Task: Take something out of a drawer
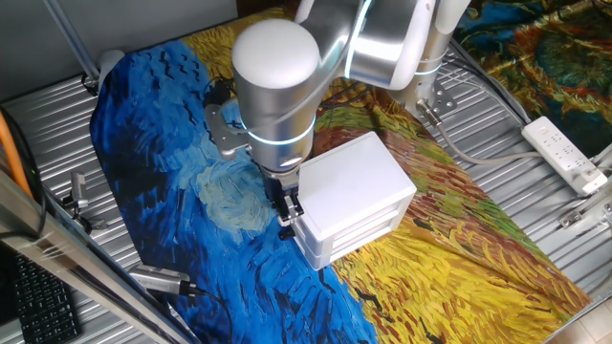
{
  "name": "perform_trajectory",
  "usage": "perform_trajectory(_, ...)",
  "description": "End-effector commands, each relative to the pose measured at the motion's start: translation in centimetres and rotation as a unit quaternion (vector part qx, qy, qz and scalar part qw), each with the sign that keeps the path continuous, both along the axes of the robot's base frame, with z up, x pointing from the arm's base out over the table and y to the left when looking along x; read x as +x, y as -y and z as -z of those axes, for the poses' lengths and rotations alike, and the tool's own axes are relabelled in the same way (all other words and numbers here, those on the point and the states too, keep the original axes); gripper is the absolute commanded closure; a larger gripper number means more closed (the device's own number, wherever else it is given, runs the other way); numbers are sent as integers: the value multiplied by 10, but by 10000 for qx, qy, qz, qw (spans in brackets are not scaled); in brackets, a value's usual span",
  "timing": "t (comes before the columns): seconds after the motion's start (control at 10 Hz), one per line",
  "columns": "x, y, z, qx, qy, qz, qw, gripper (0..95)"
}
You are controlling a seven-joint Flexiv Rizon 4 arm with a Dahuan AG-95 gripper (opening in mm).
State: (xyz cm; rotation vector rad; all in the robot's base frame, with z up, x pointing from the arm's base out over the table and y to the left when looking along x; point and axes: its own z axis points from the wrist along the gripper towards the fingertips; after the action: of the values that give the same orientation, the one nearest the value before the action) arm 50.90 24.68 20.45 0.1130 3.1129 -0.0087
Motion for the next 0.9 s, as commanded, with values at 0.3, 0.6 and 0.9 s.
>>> perform_trajectory(0.3,-1,1,1,-24,60,-137,9999,570)
perform_trajectory(0.6,1,3,6,-55,111,-174,9998,570)
perform_trajectory(0.9,2,0,13,-63,105,-148,9998,570)
